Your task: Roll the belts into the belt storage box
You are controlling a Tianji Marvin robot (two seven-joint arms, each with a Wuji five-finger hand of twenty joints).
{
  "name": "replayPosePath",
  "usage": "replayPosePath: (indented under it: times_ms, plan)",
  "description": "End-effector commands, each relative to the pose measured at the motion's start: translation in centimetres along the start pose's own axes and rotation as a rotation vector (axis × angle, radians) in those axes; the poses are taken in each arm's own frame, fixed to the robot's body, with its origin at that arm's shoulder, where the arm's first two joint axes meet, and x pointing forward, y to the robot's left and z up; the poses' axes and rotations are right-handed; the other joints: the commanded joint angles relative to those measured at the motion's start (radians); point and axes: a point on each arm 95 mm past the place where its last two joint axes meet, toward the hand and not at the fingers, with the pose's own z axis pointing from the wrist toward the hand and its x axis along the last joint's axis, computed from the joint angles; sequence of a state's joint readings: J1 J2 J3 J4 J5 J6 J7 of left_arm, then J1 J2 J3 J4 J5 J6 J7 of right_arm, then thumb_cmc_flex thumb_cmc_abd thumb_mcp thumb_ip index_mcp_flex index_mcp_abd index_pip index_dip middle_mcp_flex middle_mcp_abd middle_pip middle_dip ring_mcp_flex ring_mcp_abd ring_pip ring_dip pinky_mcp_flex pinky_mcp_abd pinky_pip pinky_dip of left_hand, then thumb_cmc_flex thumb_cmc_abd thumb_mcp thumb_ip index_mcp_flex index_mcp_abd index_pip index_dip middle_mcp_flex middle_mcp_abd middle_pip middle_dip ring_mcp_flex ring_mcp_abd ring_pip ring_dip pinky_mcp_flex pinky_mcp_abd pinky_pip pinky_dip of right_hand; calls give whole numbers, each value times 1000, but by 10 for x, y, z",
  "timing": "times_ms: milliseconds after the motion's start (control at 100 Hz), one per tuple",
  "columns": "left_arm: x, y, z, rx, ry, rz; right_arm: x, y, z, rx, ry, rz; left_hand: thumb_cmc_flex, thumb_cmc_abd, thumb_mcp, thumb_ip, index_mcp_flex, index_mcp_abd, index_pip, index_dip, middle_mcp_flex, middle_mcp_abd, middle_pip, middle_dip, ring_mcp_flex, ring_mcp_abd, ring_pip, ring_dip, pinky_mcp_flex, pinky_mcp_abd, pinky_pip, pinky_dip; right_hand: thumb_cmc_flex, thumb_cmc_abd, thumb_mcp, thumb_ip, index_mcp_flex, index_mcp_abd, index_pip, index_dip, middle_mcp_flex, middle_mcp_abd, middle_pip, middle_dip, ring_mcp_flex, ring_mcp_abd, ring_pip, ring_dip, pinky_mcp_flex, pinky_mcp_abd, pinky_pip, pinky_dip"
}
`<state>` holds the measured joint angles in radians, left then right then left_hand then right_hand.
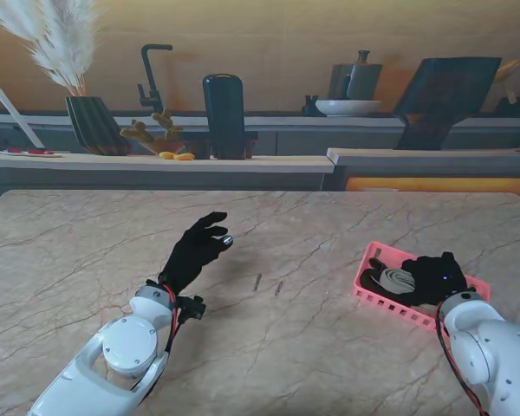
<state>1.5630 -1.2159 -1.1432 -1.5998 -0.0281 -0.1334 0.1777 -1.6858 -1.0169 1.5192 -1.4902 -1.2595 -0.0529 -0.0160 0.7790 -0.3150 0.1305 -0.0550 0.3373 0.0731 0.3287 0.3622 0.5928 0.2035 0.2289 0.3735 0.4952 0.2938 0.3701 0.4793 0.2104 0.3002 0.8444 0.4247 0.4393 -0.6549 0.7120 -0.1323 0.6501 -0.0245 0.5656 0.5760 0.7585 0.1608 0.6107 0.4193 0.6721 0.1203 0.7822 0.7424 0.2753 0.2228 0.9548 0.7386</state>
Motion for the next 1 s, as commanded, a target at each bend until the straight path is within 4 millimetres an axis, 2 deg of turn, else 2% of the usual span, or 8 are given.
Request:
replayPosePath:
  times_ms: [0, 250, 380, 420, 530, 720, 830, 990]
  plan:
    - [1, 3, -2, 0, -3, -8, 3, -4, -7, 0, 13, -12, 17, 15, -20, 20, 13, -16, 8, -1, 11, -12, 8, 10, 16, -10, 11, 14, 3, -1, 32, 19, -27, 42, -36, 46, -39, 12, -18, 18, -64, 36, -27, -14, -44, 14, -34, -16, -41, 47, -90, -37]
    - [2, 2, -3, 5, -5, 8, 2, 9, -17, -48, 15, 8, 42, 2, -2, 23, 12, -17, 14, 2, 13, -20, 14, 12, 23, -18, 18, 18, 10, 1, 41, 23, -30, 56, -37, 58, -107, 27, -53, 23, -139, 46, -50, -20, -82, 13, -80, -35, -60, 48, -115, -34]
    - [2, 2, -3, 6, -8, 8, 3, 13, -20, -69, 23, 10, 40, -4, 6, 22, 10, -18, 18, 4, 12, -18, 17, 13, 22, -17, 18, 19, 8, 2, 42, 23, -66, 81, -48, 56, -154, 29, -81, 23, -182, 53, -69, -27, -109, 15, -116, -51, -77, 50, -136, -32]
    - [2, 2, -4, 7, -7, 9, 4, 15, -21, -86, 27, 19, 37, -7, 7, 22, 11, -18, 19, 4, 10, -19, 17, 13, 20, -17, 17, 18, 6, 3, 41, 23, -86, 103, -49, 57, -173, 27, -92, 23, -200, 54, -76, -29, -118, 16, -131, -59, -79, 50, -143, -31]
    - [2, 0, -5, 1, -3, 24, 13, 24, -23, -144, 51, 83, 24, -8, 7, 20, 11, -22, 17, 3, 4, -20, 12, 10, 14, -18, 11, 16, 2, 4, 37, 21, -86, 98, -44, 57, -196, 19, -104, 29, -229, 59, -91, -36, -131, 22, -184, -91, -97, 59, -194, -42]
    - [2, -4, -9, -10, 2, 68, 37, 43, -25, -221, 144, 202, 7, -16, 5, 18, 32, -22, 15, 2, -4, -15, -2, 2, -2, -17, -9, 7, -10, 11, 21, 14, -83, 110, -59, 60, -232, 4, -128, 22, -258, 53, -128, -51, -140, 25, -280, -146, -95, 63, -263, -56]
    - [1, -8, -12, -32, 6, 112, 60, 54, -23, -253, 223, 335, -13, -21, -7, 16, 51, -16, 3, 2, -25, -12, -26, -10, -30, -21, -43, -11, -29, 5, -23, -6, -75, 118, -74, 63, -259, -8, -143, 10, -255, 32, -165, -66, -134, 17, -392, -215, -75, 36, -316, -70]
    - [1, -15, -17, -69, 21, 167, 94, 70, -18, -292, 312, 564, -38, -20, -43, 16, 102, -17, -23, 16, -84, -3, -77, -38, -97, -35, -114, -52, -75, -16, -130, -57, -53, 101, -76, 68, -275, -11, -153, 0, -242, 16, -205, -79, -135, 18, -491, -271, -49, -3, -354, -79]
